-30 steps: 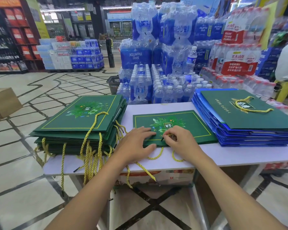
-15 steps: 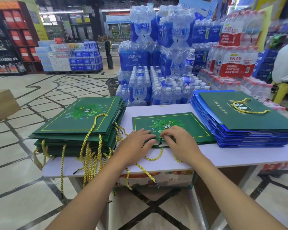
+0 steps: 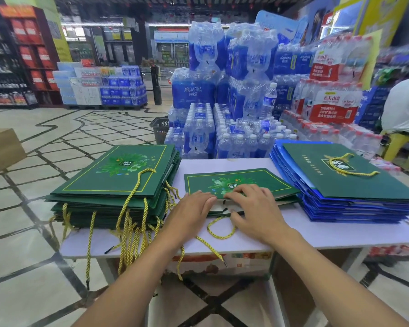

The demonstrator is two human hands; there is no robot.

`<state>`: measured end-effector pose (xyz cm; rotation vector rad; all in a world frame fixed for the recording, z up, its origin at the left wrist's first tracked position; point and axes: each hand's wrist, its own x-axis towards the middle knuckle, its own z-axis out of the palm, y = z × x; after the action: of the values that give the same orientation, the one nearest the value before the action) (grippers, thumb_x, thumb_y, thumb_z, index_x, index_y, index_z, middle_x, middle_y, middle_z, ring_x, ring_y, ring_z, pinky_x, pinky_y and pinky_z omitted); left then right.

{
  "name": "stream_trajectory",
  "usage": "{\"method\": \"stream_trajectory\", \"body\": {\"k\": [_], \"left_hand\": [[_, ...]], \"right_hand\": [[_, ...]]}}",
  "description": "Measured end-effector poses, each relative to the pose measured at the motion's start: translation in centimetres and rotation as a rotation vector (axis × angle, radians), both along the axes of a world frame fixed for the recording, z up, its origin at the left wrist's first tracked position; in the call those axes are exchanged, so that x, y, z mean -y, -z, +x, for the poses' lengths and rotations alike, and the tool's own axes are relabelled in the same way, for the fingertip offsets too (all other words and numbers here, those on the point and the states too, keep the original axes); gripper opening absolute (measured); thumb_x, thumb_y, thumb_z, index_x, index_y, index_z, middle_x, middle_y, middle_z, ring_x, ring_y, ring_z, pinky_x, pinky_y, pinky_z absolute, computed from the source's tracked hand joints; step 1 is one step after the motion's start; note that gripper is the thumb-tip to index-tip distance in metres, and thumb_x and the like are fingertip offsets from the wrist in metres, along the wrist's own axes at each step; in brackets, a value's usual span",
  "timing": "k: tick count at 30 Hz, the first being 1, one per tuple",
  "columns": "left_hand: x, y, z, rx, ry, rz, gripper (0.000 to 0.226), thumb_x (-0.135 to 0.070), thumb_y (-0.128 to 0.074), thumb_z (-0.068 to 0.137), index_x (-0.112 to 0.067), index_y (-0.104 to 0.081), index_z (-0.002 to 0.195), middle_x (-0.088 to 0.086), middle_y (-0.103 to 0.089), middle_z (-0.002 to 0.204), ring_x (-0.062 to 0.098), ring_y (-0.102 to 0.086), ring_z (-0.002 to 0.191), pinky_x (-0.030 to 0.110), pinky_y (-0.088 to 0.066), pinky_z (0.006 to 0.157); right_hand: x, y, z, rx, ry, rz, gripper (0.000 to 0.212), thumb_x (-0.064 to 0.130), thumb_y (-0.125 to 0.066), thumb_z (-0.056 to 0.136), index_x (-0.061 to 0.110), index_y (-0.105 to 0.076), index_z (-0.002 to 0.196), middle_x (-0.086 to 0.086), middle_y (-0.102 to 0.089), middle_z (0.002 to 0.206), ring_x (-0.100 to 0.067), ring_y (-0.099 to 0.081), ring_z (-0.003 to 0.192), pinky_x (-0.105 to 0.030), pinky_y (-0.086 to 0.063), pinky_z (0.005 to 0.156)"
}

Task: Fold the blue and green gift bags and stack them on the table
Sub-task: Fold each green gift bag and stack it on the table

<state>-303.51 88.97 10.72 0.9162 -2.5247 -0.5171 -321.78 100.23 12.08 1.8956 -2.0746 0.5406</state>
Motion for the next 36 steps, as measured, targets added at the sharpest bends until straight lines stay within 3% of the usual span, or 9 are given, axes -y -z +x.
{"method": "stream_trajectory", "body": {"k": [6, 10, 13, 15, 20, 23, 27, 33, 36], "left_hand": [[-0.3, -0.4, 0.2, -0.036, -0.009, 0.029, 0.046, -0.046, -0.026, 0.111, -0.030, -0.062, 0.136, -0.010, -0.062, 0.141, 0.015, -0.037, 0.149, 0.044, -0.022, 0.123], [-0.2, -0.3, 0.1, -0.043, -0.008, 0.032, 0.048, -0.048, -0.025, 0.111, -0.030, -0.061, 0.137, -0.010, -0.061, 0.142, 0.015, -0.037, 0.149, 0.043, -0.021, 0.124], [0.2, 0.1, 0.0, -0.039, -0.017, 0.039, 0.050, -0.050, -0.023, 0.110, -0.030, -0.060, 0.137, -0.010, -0.062, 0.140, 0.015, -0.037, 0.149, 0.043, -0.022, 0.123], [0.3, 0.2, -0.1, -0.044, -0.020, 0.037, 0.049, -0.050, -0.023, 0.110, -0.030, -0.061, 0.136, -0.010, -0.063, 0.139, 0.015, -0.038, 0.148, 0.043, -0.023, 0.123], [0.2, 0.1, 0.0, -0.027, 0.000, 0.041, 0.049, -0.049, -0.021, 0.111, -0.036, -0.060, 0.137, -0.011, -0.064, 0.137, 0.016, -0.039, 0.147, 0.044, -0.024, 0.122], [0.4, 0.2, 0.0, -0.014, -0.010, 0.055, 0.052, -0.051, -0.019, 0.109, -0.032, -0.062, 0.131, -0.008, -0.066, 0.132, 0.017, -0.039, 0.148, 0.044, -0.025, 0.121], [0.4, 0.2, 0.0, -0.013, -0.028, 0.062, 0.039, -0.051, -0.019, 0.109, -0.034, -0.052, 0.097, -0.011, -0.060, 0.098, 0.020, -0.044, 0.144, 0.046, -0.028, 0.120], [0.0, -0.2, 0.1, -0.037, -0.008, 0.041, 0.045, -0.051, -0.019, 0.109, -0.027, -0.052, 0.091, -0.010, -0.060, 0.091, 0.021, -0.048, 0.140, 0.048, -0.029, 0.119], [0.0, -0.4, 0.0, -0.035, 0.003, 0.031, 0.037, -0.046, -0.025, 0.111, -0.031, -0.052, 0.091, -0.016, -0.057, 0.087, 0.021, -0.053, 0.132, 0.051, -0.028, 0.120]], "right_hand": [[0.3, -2.0, -0.4, 0.008, -0.040, -0.127, 0.047, 0.044, -0.056, 0.083, 0.035, -0.067, 0.127, 0.010, -0.061, 0.124, -0.014, -0.051, 0.122, -0.041, -0.034, 0.110], [-1.3, -2.9, 1.4, 0.166, 0.017, -0.353, 0.014, 0.034, -0.061, 0.089, 0.028, -0.074, 0.093, 0.017, -0.059, 0.075, -0.006, -0.056, 0.073, -0.032, -0.046, 0.068], [-1.3, -2.8, 3.4, 0.501, 0.140, -0.005, 0.016, 0.035, -0.058, 0.093, 0.032, -0.071, 0.085, 0.011, -0.064, 0.056, -0.006, -0.061, 0.052, -0.029, -0.051, 0.060], [-0.6, -2.4, 4.0, 0.708, 0.156, 0.137, 0.018, 0.035, -0.056, 0.097, 0.030, -0.072, 0.090, 0.003, -0.069, 0.056, -0.011, -0.065, 0.047, -0.029, -0.056, 0.065], [0.7, -1.3, 4.5, 1.028, 0.159, 0.012, 0.022, 0.031, -0.059, 0.101, 0.018, -0.074, 0.091, -0.002, -0.066, 0.054, -0.015, -0.062, 0.044, -0.027, -0.050, 0.051], [1.0, -1.3, 4.4, 1.034, 0.178, -0.017, 0.027, 0.028, -0.061, 0.099, 0.014, -0.072, 0.079, -0.002, -0.067, 0.056, -0.014, -0.062, 0.045, -0.029, -0.052, 0.055], [0.5, -1.6, 4.0, 1.064, 0.180, 0.056, 0.027, 0.022, -0.064, 0.095, 0.004, -0.074, 0.078, 0.000, -0.064, 0.053, -0.013, -0.057, 0.043, -0.022, -0.045, 0.050], [-0.6, -2.2, 4.0, 1.151, 0.064, 0.128, 0.025, 0.023, -0.064, 0.096, 0.009, -0.077, 0.080, -0.003, -0.064, 0.057, -0.014, -0.053, 0.042, -0.018, -0.039, 0.045], [-1.3, -2.7, 3.4, 1.134, -0.018, 0.006, 0.031, 0.036, -0.062, 0.101, 0.014, -0.078, 0.084, 0.000, -0.065, 0.059, -0.015, -0.054, 0.045, -0.022, -0.042, 0.046]]}}
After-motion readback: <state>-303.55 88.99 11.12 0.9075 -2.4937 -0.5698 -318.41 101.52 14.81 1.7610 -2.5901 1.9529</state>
